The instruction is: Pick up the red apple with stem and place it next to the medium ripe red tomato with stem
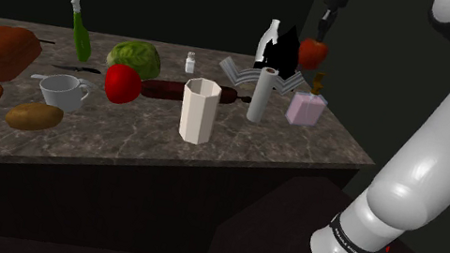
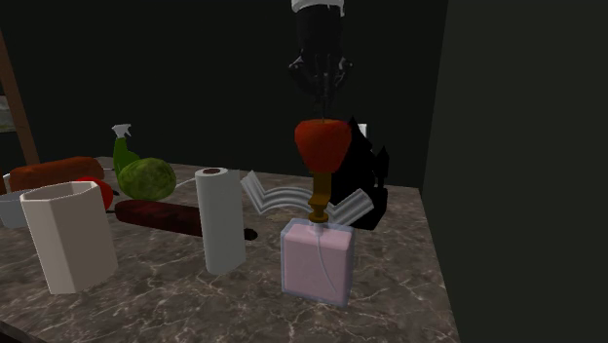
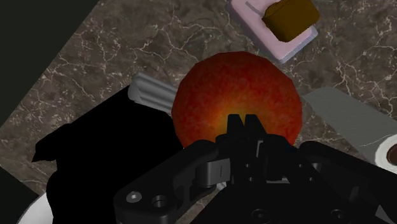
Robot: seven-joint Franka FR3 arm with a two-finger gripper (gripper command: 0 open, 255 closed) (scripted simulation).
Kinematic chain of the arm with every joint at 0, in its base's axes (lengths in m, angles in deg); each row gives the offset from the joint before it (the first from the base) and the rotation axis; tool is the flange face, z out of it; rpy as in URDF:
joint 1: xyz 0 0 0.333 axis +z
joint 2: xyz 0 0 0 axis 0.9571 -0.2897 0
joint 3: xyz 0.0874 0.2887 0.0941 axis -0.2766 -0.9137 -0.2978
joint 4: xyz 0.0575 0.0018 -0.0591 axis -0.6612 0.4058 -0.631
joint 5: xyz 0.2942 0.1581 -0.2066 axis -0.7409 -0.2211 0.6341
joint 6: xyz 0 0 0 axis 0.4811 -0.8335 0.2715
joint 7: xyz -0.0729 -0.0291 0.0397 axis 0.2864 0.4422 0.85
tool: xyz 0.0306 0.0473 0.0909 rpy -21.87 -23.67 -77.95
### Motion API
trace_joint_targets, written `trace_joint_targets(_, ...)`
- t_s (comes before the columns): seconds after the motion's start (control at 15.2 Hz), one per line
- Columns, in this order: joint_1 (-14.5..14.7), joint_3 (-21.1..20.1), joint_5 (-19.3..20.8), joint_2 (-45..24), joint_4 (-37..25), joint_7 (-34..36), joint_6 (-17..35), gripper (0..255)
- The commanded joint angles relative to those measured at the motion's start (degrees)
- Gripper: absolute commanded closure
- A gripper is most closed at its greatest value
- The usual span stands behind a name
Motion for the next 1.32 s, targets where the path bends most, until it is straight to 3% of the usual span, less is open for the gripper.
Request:
trace_joint_targets(0.0,1.40,-1.19,0.44,0.62,0.58,2.68,-0.14,255)
trace_joint_targets(0.66,8.50,-7.89,1.53,1.95,1.72,16.50,-1.24,255)
trace_joint_targets(1.25,14.25,-13.18,0.63,-2.13,-3.49,27.42,-3.41,255)
